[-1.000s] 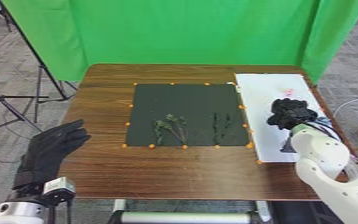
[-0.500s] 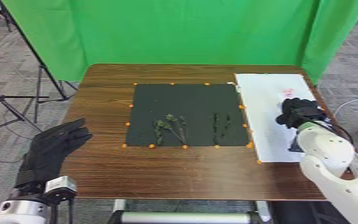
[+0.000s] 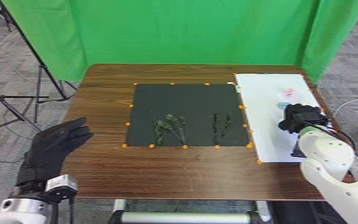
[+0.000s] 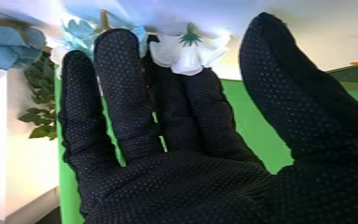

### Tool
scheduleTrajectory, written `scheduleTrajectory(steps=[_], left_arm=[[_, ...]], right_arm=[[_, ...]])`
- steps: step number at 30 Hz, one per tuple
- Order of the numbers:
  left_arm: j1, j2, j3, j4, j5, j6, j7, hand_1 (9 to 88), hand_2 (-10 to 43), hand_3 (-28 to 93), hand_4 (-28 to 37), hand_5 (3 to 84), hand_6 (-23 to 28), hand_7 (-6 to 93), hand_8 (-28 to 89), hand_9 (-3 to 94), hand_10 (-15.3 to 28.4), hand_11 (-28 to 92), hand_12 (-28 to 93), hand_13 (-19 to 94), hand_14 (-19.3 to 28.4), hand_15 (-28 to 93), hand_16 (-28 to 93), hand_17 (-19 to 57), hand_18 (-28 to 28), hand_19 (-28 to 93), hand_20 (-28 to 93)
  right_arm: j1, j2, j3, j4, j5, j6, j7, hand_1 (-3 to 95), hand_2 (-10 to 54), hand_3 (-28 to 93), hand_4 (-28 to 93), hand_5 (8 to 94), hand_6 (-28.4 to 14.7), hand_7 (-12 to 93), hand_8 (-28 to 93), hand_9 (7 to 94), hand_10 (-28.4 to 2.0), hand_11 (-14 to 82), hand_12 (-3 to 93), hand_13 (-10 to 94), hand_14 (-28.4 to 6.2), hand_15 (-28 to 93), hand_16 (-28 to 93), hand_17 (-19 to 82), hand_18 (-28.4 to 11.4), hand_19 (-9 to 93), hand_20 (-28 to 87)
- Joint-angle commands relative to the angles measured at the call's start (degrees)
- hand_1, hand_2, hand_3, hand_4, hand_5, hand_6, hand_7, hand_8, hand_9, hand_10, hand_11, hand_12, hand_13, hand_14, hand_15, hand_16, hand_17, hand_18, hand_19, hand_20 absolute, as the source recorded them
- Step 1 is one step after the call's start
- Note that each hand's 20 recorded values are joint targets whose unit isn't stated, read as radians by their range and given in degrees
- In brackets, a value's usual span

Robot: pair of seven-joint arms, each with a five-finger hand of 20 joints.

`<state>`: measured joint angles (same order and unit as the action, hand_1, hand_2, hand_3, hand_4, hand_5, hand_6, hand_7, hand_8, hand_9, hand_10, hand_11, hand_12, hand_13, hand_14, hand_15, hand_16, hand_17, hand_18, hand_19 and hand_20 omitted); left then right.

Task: Arrange flowers

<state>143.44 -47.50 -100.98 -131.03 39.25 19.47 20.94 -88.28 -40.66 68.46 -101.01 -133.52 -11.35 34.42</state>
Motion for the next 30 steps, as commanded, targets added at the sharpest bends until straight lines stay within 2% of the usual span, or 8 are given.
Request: scheduleTrajectory(steps=[1, 11, 14, 18, 22, 25, 27, 30], left_arm=[[-0.18, -0.81, -0.08, 0.15, 0.51, -0.95, -0.77, 27.2, 5.4, 82, -14.1, 47.8, 14.7, 15.4, -8, 41.0, 22.8, 39, 11, 28, 28.3, 61, -12, -9.6, 21.8, 56, 16], [-0.31, -0.5, 0.27, 0.24, 0.33, -0.8, -0.44, 27.3, 5.4, 82, -14.1, 47.7, 14.6, 15.5, -8, 41.0, 22.8, 39, 11, 28, 28.3, 61, -12, -9.6, 21.8, 56, 16], [-0.54, -0.38, 0.31, 0.34, 0.32, -0.91, -0.5, 27.3, 5.5, 82, -14.2, 47.7, 14.6, 15.5, -8, 41.0, 22.8, 39, 11, 28, 28.3, 61, -12, -9.6, 21.8, 56, 16], [0.0, 0.09, 0.23, 0.36, 0.02, -0.78, 0.02, 27.2, 5.4, 82, -14.0, 47.7, 14.6, 15.4, -8, 41.0, 22.8, 39, 11, 28, 28.3, 61, -12, -9.6, 21.8, 56, 16], [0.68, 0.37, -0.49, 0.31, -0.07, -0.92, 0.19, 27.3, 5.4, 82, -14.1, 47.7, 14.7, 15.4, -8, 40.9, 22.8, 39, 11, 28, 28.3, 61, -12, -9.6, 21.8, 56, 16], [1.51, 0.43, -1.55, 0.15, 0.22, -1.19, -0.15, 27.3, 5.4, 82, -14.0, 47.7, 14.6, 15.3, -8, 40.9, 22.8, 39, 11, 28, 28.4, 61, -12, -9.6, 21.8, 56, 16], [2.46, 0.57, -2.28, -0.08, 0.0, -1.0, 0.32, 27.3, 5.3, 82, -14.0, 47.7, 14.6, 15.3, -8, 40.9, 22.8, 39, 11, 28, 28.4, 61, -12, -9.6, 21.8, 56, 16], [3.27, -0.11, -3.3, -0.42, 0.32, -1.19, -0.11, 27.3, 5.4, 82, -14.1, 47.7, 14.6, 15.4, -8, 40.9, 22.8, 39, 11, 28, 28.4, 61, -12, -9.6, 21.8, 56, 16]], right_arm=[[-0.61, -0.52, -0.44, 1.28, -1.0, -1.17, 0.95, 32.6, -6.0, 89, -27, 51.4, -5.1, 24, -14, 53.0, -14.0, 22.1, 17.3, 47, -14.4, 72, 16, 19, -20.9, 75, 16], [-1.09, -0.47, -2.34, 1.77, -1.76, 1.38, 1.42, 34.3, -6.0, 88, -27, 54.8, -4.3, 25, -14, 56.2, -13.3, 23.9, 17.0, 49, -13.6, 72, 16, 20, -20.6, 75, 16], [-0.69, -0.34, -3.49, 2.25, -2.4, 2.73, 1.45, 36.2, -4.8, 86, -28, 57.6, -2.9, 27, -15, 60.1, -12.4, 25.1, 16.7, 52, -12.0, 70, 16, 21, -20.2, 76, 16], [0.62, -0.22, -5.57, 3.2, -3.61, 4.41, 1.86, 44.7, -5.8, 78, -28, 62.1, -1.2, 34, -6, 68.3, -9.6, 23.4, 20.7, 58, -8.3, 66, 24, 23, -19.4, 76, 16], [1.14, 0.38, -6.83, 3.62, -5.1, 6.95, 1.84, 51.3, -5.2, 74, -28, 71.3, 2.0, 37, -3, 82.3, -7.2, 18.0, 32.1, 66, -4.9, 63, 30, 25, -18.0, 77, 16], [1.32, 0.91, -7.01, 3.31, -5.27, 8.28, 2.0, 52.4, -5.8, 74, -28, 73.9, 2.3, 36, -1, 84.4, -7.4, 19.2, 33.7, 67, -4.7, 64, 31, 26, -17.7, 78, 16], [1.61, 1.19, -7.18, 3.14, -5.65, 9.58, 1.83, 52.8, -6.1, 74, -28, 75.1, 2.0, 35, 1, 85.5, -7.3, 20.6, 34.7, 68, -5.2, 65, 31, 27, -17.9, 78, 16], [2.08, 1.49, -7.12, 1.96, -5.55, 11.14, 1.77, 53.0, -6.3, 74, -28, 76.3, 1.9, 34, 3, 85.9, -6.7, 22.5, 36.6, 69, -5.7, 66, 30, 27, -18.2, 79, 17]])
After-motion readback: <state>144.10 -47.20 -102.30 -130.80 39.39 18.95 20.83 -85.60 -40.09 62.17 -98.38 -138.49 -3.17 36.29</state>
